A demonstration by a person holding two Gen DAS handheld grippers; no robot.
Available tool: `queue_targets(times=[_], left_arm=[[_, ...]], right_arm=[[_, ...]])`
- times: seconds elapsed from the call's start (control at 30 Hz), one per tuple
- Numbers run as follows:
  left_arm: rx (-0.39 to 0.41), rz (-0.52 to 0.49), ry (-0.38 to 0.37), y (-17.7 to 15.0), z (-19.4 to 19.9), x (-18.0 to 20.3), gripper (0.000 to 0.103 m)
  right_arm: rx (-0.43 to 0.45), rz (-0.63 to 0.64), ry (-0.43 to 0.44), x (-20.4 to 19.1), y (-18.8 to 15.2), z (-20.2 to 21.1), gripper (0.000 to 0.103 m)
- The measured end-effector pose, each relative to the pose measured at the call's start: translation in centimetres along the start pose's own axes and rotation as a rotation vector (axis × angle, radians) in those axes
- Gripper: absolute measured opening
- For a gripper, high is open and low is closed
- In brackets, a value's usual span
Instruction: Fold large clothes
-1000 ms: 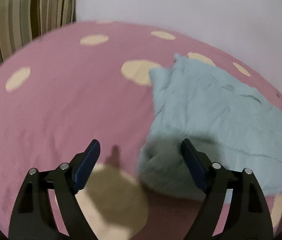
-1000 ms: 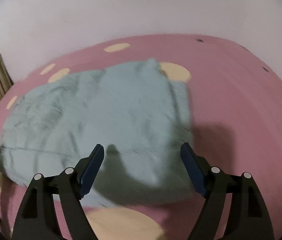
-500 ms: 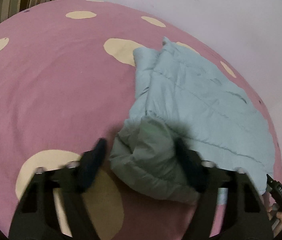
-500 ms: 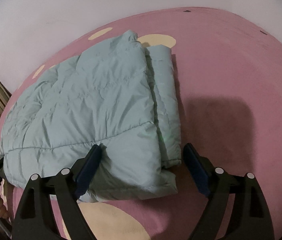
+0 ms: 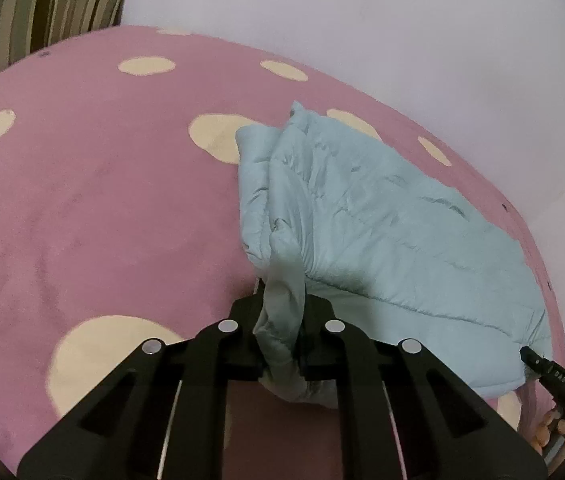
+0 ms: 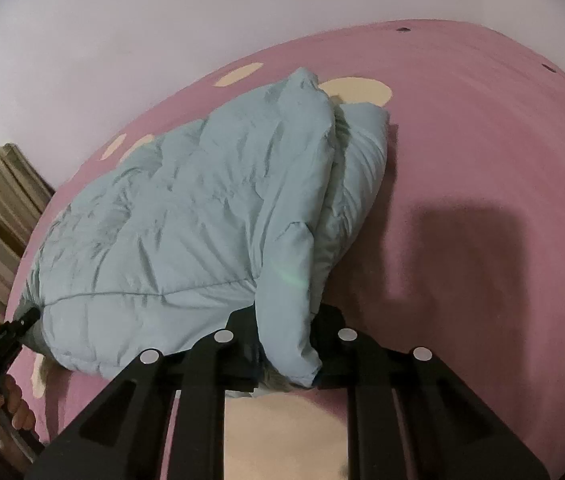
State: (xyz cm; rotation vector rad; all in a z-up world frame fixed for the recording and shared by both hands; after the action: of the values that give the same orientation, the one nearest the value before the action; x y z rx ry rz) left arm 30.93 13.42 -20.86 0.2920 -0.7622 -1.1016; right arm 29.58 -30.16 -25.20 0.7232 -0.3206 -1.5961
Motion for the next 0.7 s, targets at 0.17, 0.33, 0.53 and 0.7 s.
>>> queue_targets(times=[0.17, 0.33, 0.53, 0.7], left_arm=[[-0.008, 0.035, 0.015, -0.9, 3.1, -2.9, 0.010], [-0.019, 0.061, 0.043, -3.1, 6.5, -6.0, 0.010], [-0.020, 0.079, 0.052, -5.7, 9.8, -8.1, 0.010], [-0.026, 0.093, 0.059, -7.1, 11.0, -9.1, 0.011]], right_arm=[[-0.006, 0.032, 0.045, -2.0, -1.7, 1.5, 0.017], [-0.023, 0.067, 0.083, -4.0, -4.7, 3.3, 0.017], [-0.039, 0.104, 0.098, -5.2, -8.1, 5.6, 0.017], [-0.047, 0.115, 0.102, -5.4, -9.4, 6.3, 0.017]])
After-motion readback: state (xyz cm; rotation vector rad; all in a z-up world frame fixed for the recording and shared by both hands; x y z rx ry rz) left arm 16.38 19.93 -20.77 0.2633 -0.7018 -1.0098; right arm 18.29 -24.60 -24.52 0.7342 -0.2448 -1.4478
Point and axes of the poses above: each gripper's, at about its wrist camera, not at the fingertips, and z roughly against the way its jaws point, x to its right, y to its top, the point moved 7 cm from there along -z, roughly the way its jaws point, and after that the axes turned 8 degrees about z, right-handed, at the moved point
